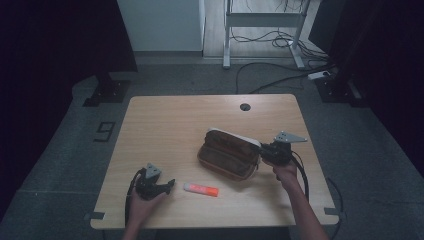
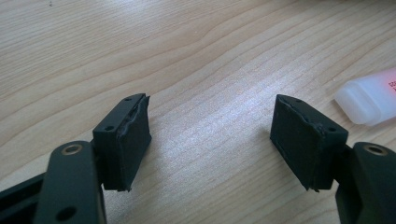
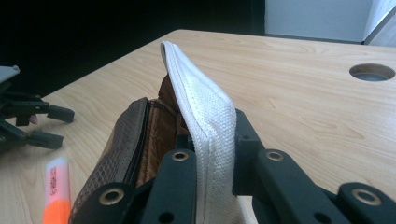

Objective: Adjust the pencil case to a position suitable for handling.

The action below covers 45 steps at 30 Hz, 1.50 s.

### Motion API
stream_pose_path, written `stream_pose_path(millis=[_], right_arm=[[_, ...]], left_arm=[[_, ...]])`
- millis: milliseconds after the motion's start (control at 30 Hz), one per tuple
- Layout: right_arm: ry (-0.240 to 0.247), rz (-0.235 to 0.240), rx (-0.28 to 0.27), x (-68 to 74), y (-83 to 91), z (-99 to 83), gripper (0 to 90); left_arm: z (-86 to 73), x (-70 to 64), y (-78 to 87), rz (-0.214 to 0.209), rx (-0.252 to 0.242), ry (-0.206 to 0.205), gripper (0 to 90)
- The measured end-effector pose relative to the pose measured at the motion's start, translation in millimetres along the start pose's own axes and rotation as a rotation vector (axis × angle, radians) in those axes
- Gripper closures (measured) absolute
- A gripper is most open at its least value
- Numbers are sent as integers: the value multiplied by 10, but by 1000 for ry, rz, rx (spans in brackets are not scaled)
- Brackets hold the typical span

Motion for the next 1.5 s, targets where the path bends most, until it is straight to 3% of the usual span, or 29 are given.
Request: stream_pose_path(millis=[233, 433, 700, 833, 1033, 1167, 1267, 1500], right_arm=[[26, -32, 35, -52, -23, -26, 781], [61, -97, 115, -92, -68, -78, 752], [94, -134, 143, -86, -96, -100, 716], [109, -155, 136, -79, -79, -83, 683], [109, -213, 105, -46, -34, -61, 435], [79, -240, 76, -23, 46, -36, 351], [61, -257, 30, 11, 163, -16, 335], [46, -254, 6, 54, 333, -29, 332]], left_arm=[[0, 0, 0, 0, 0, 0, 282], [0, 0, 0, 0, 0, 0, 282], [0, 0, 0, 0, 0, -1, 282], [0, -2, 0, 1, 1, -1, 283], [0, -1, 0, 1, 1, -1, 282], [0, -1, 0, 0, 1, -1, 282], [0, -1, 0, 1, 1, -1, 282], [0, -1, 0, 1, 1, -1, 282]])
Point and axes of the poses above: each handheld gripper's, and its own axes: y roughly backward along the jaws, z roughly out of its top, x roughly to its left, the point moved 1 cm from there along -y, roughly forward along the jaws, and after that the axes turned 13 degrees about -z, right-handed, at the moved point
